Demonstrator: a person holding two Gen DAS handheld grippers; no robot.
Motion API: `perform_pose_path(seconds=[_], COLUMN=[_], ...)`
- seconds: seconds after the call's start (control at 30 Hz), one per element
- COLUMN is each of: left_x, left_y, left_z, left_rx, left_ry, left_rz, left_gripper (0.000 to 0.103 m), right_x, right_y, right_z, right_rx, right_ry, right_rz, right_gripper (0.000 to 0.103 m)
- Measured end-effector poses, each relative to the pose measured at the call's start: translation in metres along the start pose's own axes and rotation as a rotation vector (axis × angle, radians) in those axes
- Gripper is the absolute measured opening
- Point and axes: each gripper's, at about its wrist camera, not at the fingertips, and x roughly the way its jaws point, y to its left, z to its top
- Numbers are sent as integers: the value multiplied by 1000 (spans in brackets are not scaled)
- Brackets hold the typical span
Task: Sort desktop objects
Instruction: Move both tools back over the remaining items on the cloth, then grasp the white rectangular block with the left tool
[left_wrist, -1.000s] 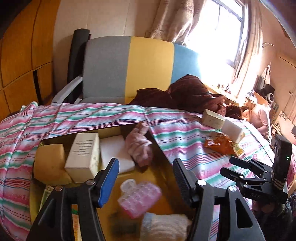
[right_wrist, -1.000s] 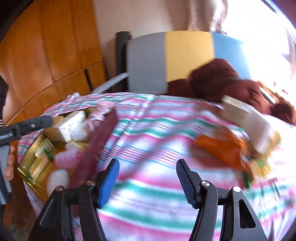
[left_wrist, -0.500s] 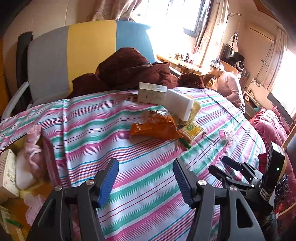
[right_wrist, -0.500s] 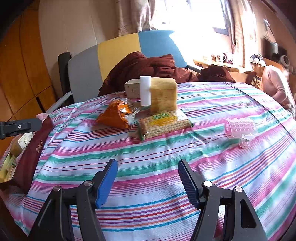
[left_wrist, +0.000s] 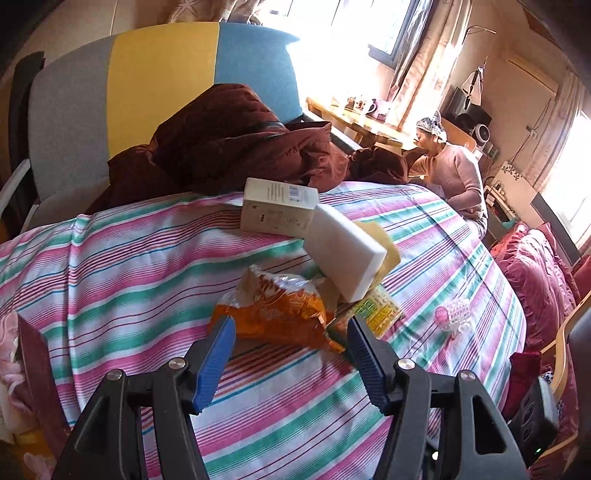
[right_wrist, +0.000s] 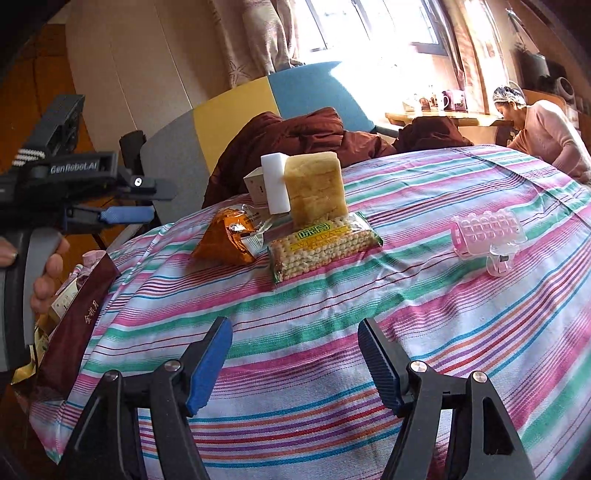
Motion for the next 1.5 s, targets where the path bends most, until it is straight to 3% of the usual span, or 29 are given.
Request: perform_pose_path(seconds=[0.13, 0.43, 0.53, 0.6, 0.8, 1.03, 1.2, 1.5], left_x=[16, 74, 84, 86, 58, -16, -56, -63], left_y=[-26, -58, -57, -57, -55, -44, -17, 24], left_z=[20, 47, 47, 45, 27, -16, -69, -146], left_rx=[25, 75, 95, 113, 140, 110, 40, -87], left_ry=[9, 64, 69, 76, 13, -75, -71, -8], left_rz=[-42, 36, 46, 37, -21, -125, -167, -177], left_gripper=[65, 65, 52, 30, 25, 25, 25, 25], right_x=[2, 3, 3, 2, 2, 3, 4, 5], right_y=[-9, -17, -19, -19, -19, -18, -17, -10], right_z=[-1, -2, -3, -3, -3, -3, -3, -3], right_rx=[46, 90, 97, 102, 103, 102, 93, 62], right_ry=[4, -2, -4, -6, -5, 2, 11, 26], right_rz=[38, 109, 120, 127, 126, 119, 108, 63], right_gripper=[72, 74, 75, 75, 75, 75, 75, 75])
